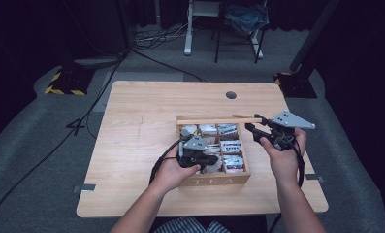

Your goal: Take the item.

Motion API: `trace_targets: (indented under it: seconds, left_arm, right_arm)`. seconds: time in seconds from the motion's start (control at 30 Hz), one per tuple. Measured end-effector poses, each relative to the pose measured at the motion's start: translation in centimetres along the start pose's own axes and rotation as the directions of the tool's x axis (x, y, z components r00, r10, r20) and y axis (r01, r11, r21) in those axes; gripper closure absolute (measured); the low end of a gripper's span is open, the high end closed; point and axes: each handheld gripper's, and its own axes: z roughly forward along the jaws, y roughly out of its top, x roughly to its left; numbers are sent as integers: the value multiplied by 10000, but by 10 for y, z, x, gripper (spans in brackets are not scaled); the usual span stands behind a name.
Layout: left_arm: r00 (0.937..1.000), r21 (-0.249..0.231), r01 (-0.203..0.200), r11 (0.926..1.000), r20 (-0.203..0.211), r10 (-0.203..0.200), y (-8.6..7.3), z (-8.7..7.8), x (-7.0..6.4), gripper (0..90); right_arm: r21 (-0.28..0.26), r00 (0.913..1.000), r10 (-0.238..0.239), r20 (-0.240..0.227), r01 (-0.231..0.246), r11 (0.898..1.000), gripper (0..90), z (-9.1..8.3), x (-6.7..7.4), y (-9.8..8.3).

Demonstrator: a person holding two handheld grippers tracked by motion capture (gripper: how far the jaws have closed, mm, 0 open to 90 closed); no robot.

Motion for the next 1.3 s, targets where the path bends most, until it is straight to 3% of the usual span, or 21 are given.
trace_targets:
  seconds: [0.3,0.7,0.9,1.17,1.3]
  left_arm:
    - [9999,-747,-108,9971,104,116,4,-22,0,880]
    - [9993,-1132,-345,9930,-196,325,2,-56,-4,879]
    - [9980,-1387,-332,9898,-584,253,-3,-77,-2,879]
    - [9905,-1620,-549,9853,-1332,333,-15,-110,-3,880]
    - [9894,-1731,-537,9834,-1423,290,-18,-118,-5,879]
  right_arm:
    - [8,10000,0,-6,0,10000,551,0,0,0]
    - [-5,10000,47,43,-47,10000,552,1,1,-1]
    - [11,10000,78,13,-78,10000,552,0,0,-2]
    - [9,10000,85,-8,-85,10000,552,0,0,-2]
    - [34,10000,77,-45,-77,10000,552,0,0,-2]
